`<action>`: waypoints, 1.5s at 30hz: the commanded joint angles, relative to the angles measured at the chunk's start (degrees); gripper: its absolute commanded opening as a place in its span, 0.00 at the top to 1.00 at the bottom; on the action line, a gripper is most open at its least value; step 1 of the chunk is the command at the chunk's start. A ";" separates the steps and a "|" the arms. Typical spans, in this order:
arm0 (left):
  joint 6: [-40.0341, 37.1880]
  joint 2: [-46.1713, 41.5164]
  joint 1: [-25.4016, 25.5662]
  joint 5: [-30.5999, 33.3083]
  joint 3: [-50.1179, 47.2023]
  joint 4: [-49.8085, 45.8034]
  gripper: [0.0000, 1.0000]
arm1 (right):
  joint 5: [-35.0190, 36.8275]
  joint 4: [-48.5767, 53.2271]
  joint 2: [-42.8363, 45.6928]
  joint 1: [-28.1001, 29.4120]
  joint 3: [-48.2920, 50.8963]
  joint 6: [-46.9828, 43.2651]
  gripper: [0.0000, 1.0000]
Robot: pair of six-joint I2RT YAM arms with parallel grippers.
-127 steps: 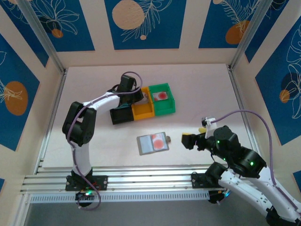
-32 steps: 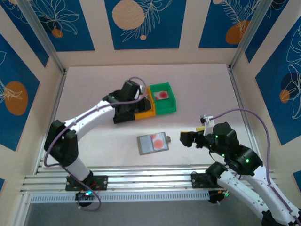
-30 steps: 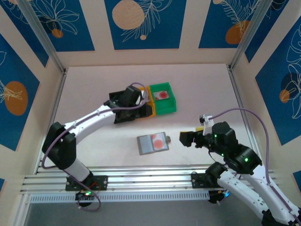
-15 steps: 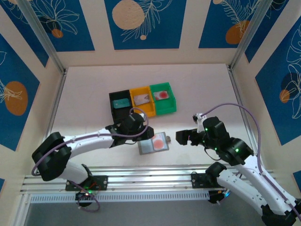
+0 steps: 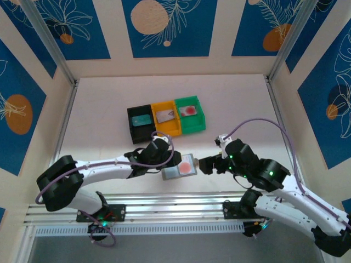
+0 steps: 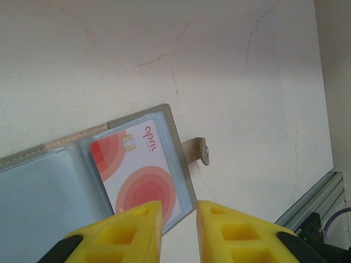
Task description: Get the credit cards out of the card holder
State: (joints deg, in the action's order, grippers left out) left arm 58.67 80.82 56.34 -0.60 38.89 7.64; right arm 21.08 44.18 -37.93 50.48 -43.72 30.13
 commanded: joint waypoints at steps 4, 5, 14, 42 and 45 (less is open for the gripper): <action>1.00 1.05 1.38 2.32 -1.04 2.00 0.75 | 5.26 -2.82 -3.28 3.41 -0.11 2.27 0.01; 1.14 0.97 1.47 2.59 -1.34 2.24 0.75 | 4.69 -3.64 -3.49 3.48 0.37 2.46 0.01; 1.56 0.66 2.68 3.94 -3.02 2.91 0.70 | 0.20 -8.89 -5.86 3.65 4.15 6.18 0.02; 4.80 1.89 4.05 6.83 -5.27 4.98 0.00 | -8.42 -15.64 -15.60 -0.20 9.71 14.08 0.31; 4.93 1.89 4.04 7.36 -5.16 4.61 0.00 | -9.06 -16.23 -16.66 -0.63 9.98 14.08 0.35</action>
State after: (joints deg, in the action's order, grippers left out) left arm 62.96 82.00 59.81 5.10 34.22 11.57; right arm 14.04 29.56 -54.00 50.30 -34.68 43.66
